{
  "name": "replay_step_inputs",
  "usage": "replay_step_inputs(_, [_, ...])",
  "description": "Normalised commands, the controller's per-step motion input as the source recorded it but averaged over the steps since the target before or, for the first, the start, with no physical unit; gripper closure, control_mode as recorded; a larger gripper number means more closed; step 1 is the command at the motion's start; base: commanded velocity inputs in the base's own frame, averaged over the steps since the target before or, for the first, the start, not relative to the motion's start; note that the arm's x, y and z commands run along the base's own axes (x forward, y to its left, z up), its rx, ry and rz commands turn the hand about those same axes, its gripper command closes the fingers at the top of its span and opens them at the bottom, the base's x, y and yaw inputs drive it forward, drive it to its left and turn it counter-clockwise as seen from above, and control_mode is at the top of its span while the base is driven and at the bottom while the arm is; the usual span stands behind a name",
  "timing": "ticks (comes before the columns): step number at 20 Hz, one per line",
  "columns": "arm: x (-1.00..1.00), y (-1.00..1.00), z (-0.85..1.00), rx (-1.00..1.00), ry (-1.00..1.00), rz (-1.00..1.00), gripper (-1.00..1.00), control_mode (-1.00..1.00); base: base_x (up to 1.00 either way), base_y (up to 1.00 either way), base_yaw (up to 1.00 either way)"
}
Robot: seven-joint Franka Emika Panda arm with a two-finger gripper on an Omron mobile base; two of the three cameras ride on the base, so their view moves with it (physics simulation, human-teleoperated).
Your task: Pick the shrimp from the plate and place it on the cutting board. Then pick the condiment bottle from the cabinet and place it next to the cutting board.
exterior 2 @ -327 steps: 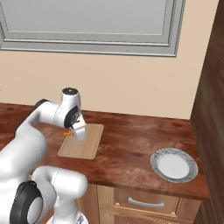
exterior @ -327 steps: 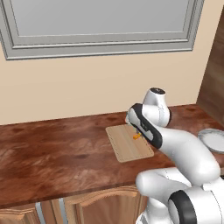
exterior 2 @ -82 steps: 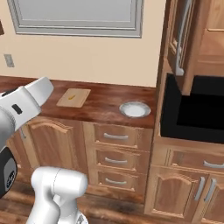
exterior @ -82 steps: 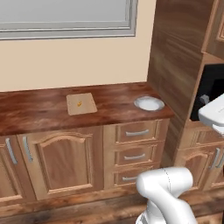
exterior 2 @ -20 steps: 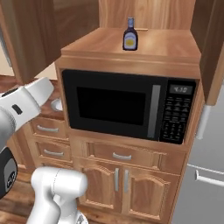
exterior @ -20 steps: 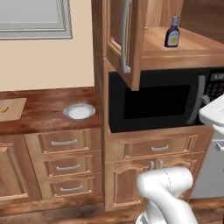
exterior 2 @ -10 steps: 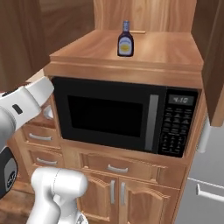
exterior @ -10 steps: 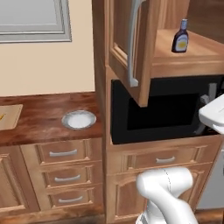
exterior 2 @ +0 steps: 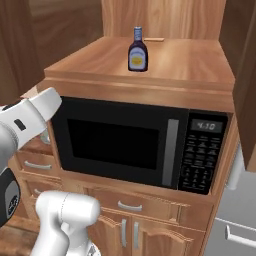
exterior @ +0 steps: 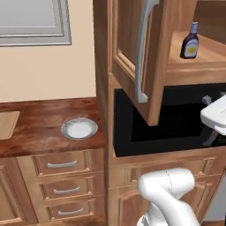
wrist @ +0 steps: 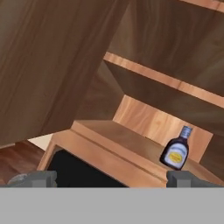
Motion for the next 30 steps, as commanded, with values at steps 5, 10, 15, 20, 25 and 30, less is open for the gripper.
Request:
replay_step_inputs(5, [0.00, 0.00, 0.00, 0.00, 0.00, 0.00, -1.00, 1.00, 0.44, -0.24, 0.00])
replay_step_inputs(10, [0.00, 0.00, 0.00, 0.00, 0.00, 0.00, -1.00, 1.00, 0.43, -0.25, 0.00])
replay_step_inputs(15, [0.00, 0.00, 0.00, 0.00, 0.00, 0.00, -1.00, 1.00, 0.41, -0.26, 0.00])
replay_step_inputs(20, [0.00, 0.00, 0.00, 0.00, 0.00, 0.00, -1.00, 1.00, 0.40, -0.26, 0.00])
replay_step_inputs(25, [0.00, -0.01, 0.00, 0.00, 0.00, 0.00, -1.00, -1.00, 0.17, -0.13, 0.00])
replay_step_inputs(30, [0.01, 0.00, 0.00, 0.00, 0.00, 0.00, -1.00, -1.00, 0.00, 0.00, 0.00])
